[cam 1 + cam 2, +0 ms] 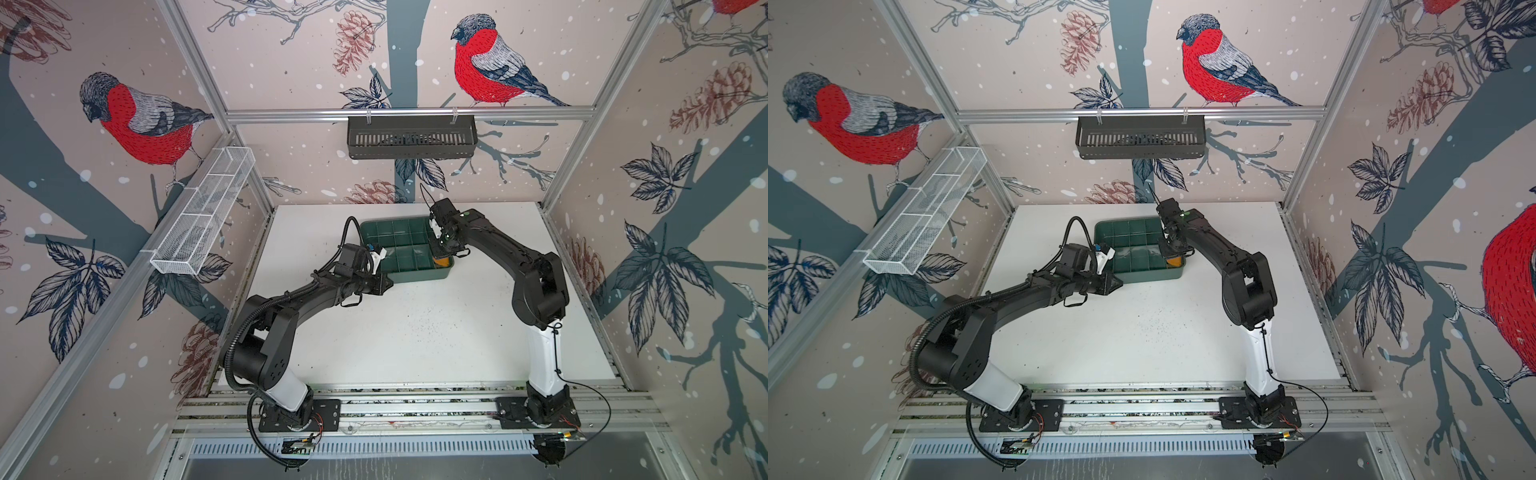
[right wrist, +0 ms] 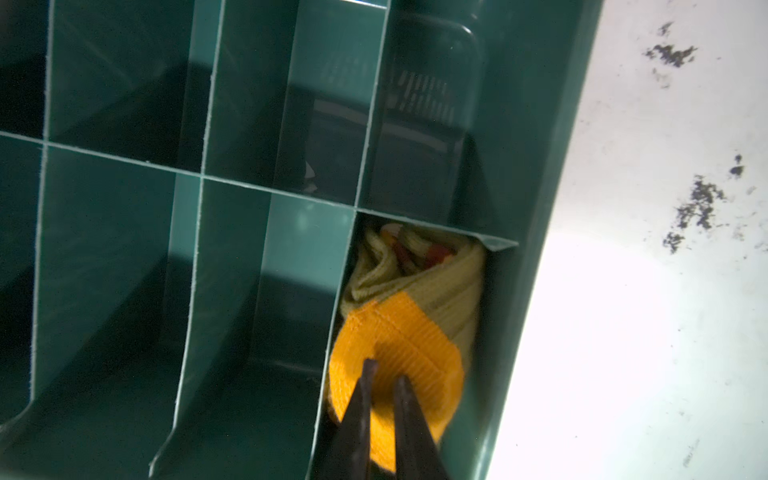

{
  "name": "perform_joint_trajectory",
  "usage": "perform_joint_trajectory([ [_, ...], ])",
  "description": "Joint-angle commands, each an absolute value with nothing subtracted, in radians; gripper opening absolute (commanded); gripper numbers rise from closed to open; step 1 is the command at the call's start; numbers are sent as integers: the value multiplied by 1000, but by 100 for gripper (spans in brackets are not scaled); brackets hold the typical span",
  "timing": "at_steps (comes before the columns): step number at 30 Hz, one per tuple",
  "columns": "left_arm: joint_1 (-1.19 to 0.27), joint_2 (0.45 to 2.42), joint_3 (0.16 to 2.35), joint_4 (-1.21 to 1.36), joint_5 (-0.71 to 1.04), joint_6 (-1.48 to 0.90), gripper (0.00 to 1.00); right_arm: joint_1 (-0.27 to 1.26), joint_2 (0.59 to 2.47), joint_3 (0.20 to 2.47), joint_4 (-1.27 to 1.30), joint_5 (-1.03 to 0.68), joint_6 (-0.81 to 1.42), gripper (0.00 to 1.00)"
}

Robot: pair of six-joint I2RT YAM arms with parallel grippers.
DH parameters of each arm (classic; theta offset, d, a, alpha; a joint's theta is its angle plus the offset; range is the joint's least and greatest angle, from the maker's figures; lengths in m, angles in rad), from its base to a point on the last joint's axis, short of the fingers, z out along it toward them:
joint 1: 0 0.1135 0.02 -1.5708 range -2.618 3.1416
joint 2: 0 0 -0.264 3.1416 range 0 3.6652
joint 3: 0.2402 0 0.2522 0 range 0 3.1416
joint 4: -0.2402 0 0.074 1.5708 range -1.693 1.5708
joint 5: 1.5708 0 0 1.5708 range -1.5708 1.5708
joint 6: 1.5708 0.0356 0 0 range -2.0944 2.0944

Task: Roll the socks
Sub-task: 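Push the roll down into the compartment with the right gripper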

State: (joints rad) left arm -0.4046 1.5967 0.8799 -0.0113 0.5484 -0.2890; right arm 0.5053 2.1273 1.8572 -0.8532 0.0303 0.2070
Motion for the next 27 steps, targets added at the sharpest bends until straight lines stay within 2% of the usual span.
perform_joint_trajectory([
  [1, -402, 1587, 888, -5, 553, -277, 8, 509, 2147, 1854, -847, 25, 216, 15],
  [19, -399, 1568, 897, -14, 545, -281, 8, 520, 2230, 1851, -850, 52, 212, 14],
  [27, -397, 1565, 910, -22, 530, -283, 8, 509, 2153, 1843, -812, 29, 207, 20],
])
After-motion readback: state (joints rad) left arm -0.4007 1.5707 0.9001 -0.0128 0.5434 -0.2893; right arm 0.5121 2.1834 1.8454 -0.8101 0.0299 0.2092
